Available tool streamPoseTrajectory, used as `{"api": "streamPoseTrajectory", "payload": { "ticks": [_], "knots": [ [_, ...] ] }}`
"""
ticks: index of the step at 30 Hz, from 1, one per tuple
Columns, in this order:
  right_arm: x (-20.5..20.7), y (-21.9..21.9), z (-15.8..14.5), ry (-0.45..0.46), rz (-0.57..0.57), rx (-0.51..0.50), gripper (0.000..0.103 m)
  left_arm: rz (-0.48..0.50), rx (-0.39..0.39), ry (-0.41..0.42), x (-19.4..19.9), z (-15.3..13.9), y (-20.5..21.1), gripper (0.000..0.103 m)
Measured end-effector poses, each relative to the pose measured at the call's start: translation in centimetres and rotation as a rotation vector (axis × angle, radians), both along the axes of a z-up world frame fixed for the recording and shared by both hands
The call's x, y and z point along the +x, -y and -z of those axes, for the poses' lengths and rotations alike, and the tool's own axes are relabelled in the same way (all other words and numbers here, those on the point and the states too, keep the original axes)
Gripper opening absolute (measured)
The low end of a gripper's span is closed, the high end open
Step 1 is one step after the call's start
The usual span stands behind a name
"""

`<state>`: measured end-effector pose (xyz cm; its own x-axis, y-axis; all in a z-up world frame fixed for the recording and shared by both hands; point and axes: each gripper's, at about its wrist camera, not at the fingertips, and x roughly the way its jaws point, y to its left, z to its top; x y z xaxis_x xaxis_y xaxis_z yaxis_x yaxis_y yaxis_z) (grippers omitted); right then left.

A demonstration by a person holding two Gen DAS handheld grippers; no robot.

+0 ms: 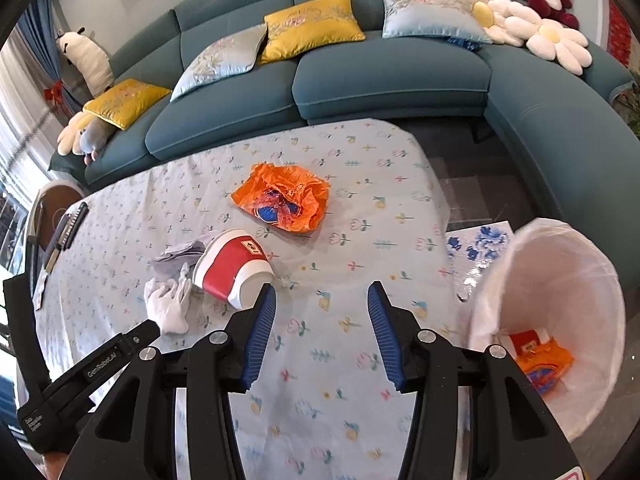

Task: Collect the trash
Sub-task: 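Grasp the white glove with the left tool while the right tool grasps the other orange bag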

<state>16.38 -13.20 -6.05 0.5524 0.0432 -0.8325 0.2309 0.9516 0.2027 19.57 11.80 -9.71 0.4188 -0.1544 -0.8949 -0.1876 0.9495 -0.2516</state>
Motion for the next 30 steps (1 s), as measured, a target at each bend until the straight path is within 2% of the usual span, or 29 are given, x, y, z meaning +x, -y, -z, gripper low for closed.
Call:
{"api": "streamPoseTrajectory", "payload": {
  "ticks": [8, 14, 16, 19, 22, 25, 27, 30],
  "knots": [
    [6.8, -0.4, 4.3, -0.063, -0.009, 0.001, 0.047, -0.038, -0.008, -0.075, 4.1, 4.2, -1.8, 0.071],
    [11.0, -0.8, 6.7, -0.086, -0.011, -0.001, 0.047, -0.005, -0.040, -0.087, 5.6, 5.2, -1.6, 0.052],
    [11.9, -0.8, 7.3, -0.088, -0.009, -0.001, 0.047, 0.016, -0.038, -0.086, 5.9, 5.2, -1.2, 0.039],
    [13.5, -0.7, 8.2, -0.093, -0.005, -0.004, 0.047, 0.019, -0.056, -0.095, 6.2, 5.4, -1.0, 0.028],
    [14.5, -0.6, 9.1, -0.101, 0.000, 0.001, 0.047, 0.018, -0.056, -0.090, 6.2, 5.5, -1.0, 0.026],
    [14.8, -0.6, 10.1, -0.127, 0.000, 0.013, 0.033, 0.023, -0.060, -0.090, 6.1, 5.6, -0.9, 0.023],
    [14.7, -0.7, 10.4, -0.139, -0.008, 0.021, 0.012, 0.023, -0.062, -0.092, 6.2, 5.5, -0.9, 0.022],
    [14.1, -0.8, 10.0, -0.140, -0.014, 0.021, 0.008, 0.024, -0.064, -0.088, 6.0, 5.1, -0.7, 0.021]
  ]
}}
